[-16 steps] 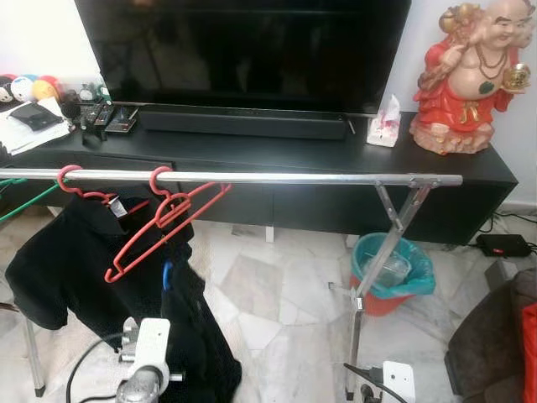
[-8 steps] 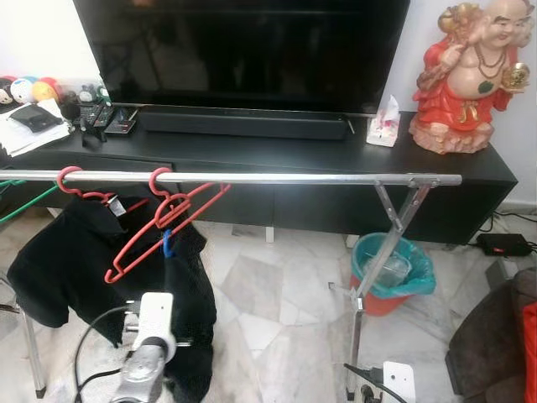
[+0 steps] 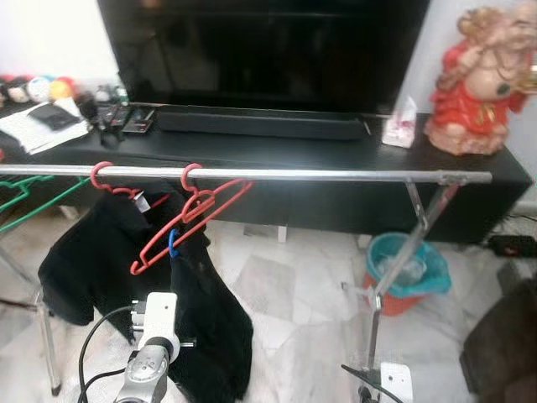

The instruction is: Hang hanger

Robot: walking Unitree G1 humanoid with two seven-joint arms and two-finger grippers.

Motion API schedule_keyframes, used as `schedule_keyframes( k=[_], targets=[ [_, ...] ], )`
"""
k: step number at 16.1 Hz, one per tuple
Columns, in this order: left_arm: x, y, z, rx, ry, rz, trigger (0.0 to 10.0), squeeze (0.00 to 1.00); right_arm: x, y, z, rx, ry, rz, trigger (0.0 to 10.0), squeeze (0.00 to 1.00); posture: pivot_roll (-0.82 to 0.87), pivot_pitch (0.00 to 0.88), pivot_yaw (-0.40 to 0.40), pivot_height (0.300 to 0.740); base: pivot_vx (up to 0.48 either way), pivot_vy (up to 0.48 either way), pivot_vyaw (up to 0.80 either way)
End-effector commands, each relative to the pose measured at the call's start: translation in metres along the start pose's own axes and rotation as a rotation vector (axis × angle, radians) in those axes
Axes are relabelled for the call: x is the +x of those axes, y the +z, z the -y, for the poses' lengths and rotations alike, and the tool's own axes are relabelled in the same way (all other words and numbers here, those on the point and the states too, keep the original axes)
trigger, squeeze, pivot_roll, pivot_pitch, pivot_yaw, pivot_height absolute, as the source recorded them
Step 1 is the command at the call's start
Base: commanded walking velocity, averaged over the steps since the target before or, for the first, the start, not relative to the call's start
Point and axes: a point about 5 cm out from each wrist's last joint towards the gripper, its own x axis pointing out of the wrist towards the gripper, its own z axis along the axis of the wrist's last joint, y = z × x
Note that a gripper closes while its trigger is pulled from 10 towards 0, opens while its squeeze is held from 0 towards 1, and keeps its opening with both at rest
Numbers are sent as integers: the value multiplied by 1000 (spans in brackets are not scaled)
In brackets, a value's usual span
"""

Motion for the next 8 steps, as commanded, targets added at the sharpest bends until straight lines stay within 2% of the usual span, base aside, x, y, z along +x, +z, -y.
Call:
schedule_keyframes(
  k=[1,7,8],
  targets=[
    [2,8,-1,7,-5,48,10000,0,0,-1,-1,5,3,-4,10000,0,-186,0,51,740,0,266,0],
    [3,9,5,2,-46,46,10000,0,0,-1,-2,5,1,-5,10000,0,-188,0,53,740,0,261,0],
    [3,10,7,6,-61,50,10000,0,0,0,-2,6,1,-4,10000,0,-185,0,52,740,0,0,0]
  ],
)
